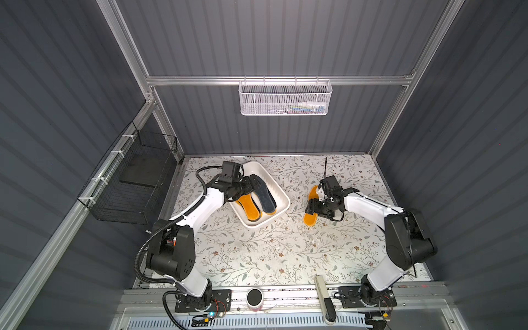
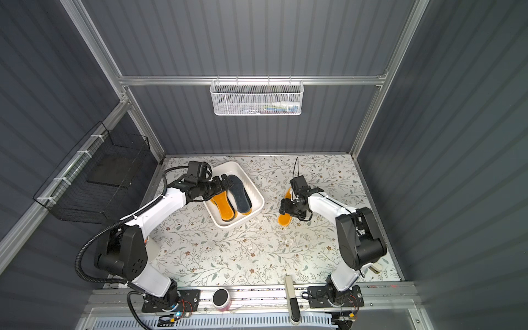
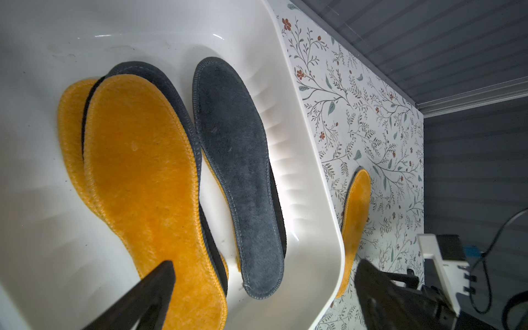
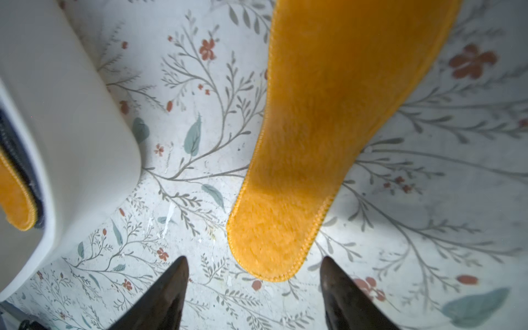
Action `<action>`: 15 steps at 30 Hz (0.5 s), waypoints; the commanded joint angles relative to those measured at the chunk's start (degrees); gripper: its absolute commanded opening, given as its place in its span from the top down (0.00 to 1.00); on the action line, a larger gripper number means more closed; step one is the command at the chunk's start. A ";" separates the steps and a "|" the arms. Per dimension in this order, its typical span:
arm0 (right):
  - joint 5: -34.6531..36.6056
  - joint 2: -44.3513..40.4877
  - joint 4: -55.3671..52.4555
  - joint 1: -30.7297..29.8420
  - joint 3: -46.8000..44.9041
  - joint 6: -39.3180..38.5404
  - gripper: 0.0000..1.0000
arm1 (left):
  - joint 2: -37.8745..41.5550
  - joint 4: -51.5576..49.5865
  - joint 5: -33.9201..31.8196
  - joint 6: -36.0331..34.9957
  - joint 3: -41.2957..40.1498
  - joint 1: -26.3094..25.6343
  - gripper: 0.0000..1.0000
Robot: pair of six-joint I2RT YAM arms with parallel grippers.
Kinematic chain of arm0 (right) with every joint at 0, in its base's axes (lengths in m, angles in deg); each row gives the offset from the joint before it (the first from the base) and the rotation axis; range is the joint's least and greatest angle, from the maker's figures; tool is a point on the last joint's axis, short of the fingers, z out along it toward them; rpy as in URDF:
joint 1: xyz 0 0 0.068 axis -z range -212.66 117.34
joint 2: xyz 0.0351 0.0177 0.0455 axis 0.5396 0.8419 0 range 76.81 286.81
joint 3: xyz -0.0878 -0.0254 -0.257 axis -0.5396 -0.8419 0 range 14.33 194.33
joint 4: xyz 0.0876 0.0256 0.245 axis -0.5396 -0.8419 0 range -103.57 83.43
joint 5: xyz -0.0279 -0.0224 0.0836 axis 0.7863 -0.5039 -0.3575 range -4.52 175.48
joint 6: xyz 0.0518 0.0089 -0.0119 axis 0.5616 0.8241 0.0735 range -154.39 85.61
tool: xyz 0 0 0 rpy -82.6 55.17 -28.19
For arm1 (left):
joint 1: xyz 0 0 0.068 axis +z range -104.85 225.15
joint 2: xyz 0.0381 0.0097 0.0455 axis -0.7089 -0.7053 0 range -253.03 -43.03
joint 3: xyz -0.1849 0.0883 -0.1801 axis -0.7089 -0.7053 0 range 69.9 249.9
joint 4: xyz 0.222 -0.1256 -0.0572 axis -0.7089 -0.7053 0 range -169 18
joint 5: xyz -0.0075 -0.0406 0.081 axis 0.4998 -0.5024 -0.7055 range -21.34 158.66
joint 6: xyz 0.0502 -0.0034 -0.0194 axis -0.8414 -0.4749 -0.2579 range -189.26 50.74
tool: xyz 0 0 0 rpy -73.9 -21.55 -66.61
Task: Put the insoles into the storage box
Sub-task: Pick up the insole from the center of the board.
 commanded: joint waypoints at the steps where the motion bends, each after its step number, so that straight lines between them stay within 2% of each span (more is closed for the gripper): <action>1: 5.42 -3.68 -3.13 0.52 1.35 -2.62 0.25 | -0.41 -0.52 1.37 -0.73 1.39 0.44 0.00; 5: 10.90 -1.79 -8.23 1.98 4.25 6.64 0.25 | -0.30 -0.47 1.42 -0.84 1.36 0.40 0.01; 8: 10.67 1.16 -7.33 2.41 5.25 11.01 0.24 | -0.19 -0.55 1.51 -0.86 1.34 0.39 0.01; 15: 9.57 8.92 -5.30 2.45 9.63 14.97 0.27 | 0.47 -0.93 1.38 -1.23 1.03 0.39 0.01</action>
